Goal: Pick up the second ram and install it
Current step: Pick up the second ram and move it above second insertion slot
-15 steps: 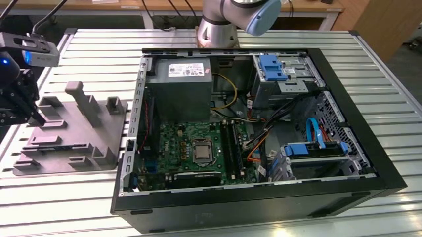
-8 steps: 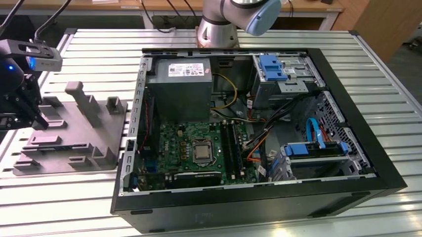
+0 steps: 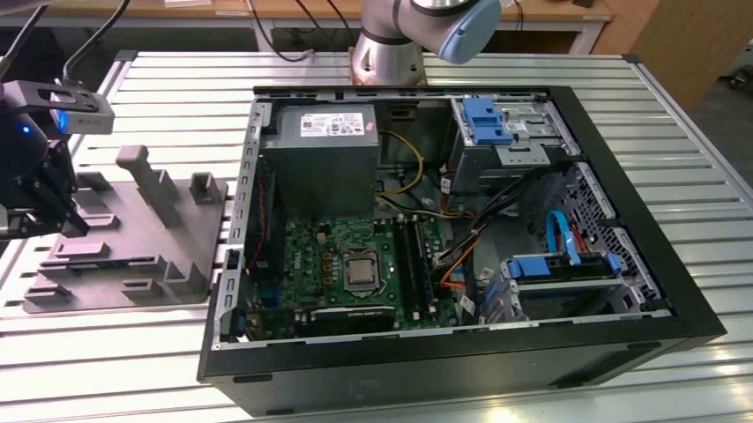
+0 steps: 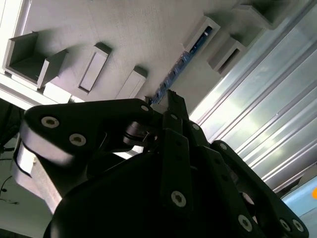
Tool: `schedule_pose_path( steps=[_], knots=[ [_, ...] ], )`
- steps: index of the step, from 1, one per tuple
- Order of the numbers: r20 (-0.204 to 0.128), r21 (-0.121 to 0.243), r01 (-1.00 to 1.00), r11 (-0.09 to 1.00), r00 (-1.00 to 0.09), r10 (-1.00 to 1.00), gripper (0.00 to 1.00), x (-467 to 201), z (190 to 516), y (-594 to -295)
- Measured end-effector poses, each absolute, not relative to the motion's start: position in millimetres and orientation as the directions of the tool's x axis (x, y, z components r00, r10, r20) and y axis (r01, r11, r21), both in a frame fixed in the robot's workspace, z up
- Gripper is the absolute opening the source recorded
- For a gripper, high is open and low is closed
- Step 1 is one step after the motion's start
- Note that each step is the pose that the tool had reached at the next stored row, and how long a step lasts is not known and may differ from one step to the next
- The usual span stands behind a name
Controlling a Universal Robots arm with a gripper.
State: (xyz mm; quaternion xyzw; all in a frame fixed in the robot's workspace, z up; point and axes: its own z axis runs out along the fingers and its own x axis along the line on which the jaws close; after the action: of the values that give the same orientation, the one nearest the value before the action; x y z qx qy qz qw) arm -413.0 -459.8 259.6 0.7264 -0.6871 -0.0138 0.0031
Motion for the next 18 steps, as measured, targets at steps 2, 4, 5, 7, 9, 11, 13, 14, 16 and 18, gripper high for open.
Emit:
schedule_pose_path(
  steps=[2,4,5,7,9,11,13,14,16,18],
  knots=[
    [-0.016,0.023,-0.998,-0.06,0.059,-0.998,0.1,-415,258,-460],
    [-0.016,0.023,-0.998,-0.061,0.061,-0.998,0.1,-416,256,-460],
    [-0.016,0.023,-0.998,-0.061,0.061,-0.998,0.1,-416,255,-460],
    [-0.016,0.023,-0.998,-0.061,0.061,-0.998,0.1,-416,253,-460],
    [-0.016,0.023,-0.998,-0.058,0.058,-0.998,0.1,-416,249,-460],
    [-0.016,0.023,-0.998,-0.055,0.054,-0.998,0.1,-417,246,-460],
    [-0.016,0.023,-0.999,-0.047,0.047,-0.999,0.1,-417,243,-460],
    [-0.016,0.023,-0.999,-0.039,0.038,-0.999,0.1,-417,242,-460],
    [-0.016,0.023,-1.0,-0.016,0.015,-1.0,0.1,-417,240,-460],
    [-0.016,0.023,-1.0,0.003,-0.003,-1.0,0.1,-417,238,-460]
  ],
)
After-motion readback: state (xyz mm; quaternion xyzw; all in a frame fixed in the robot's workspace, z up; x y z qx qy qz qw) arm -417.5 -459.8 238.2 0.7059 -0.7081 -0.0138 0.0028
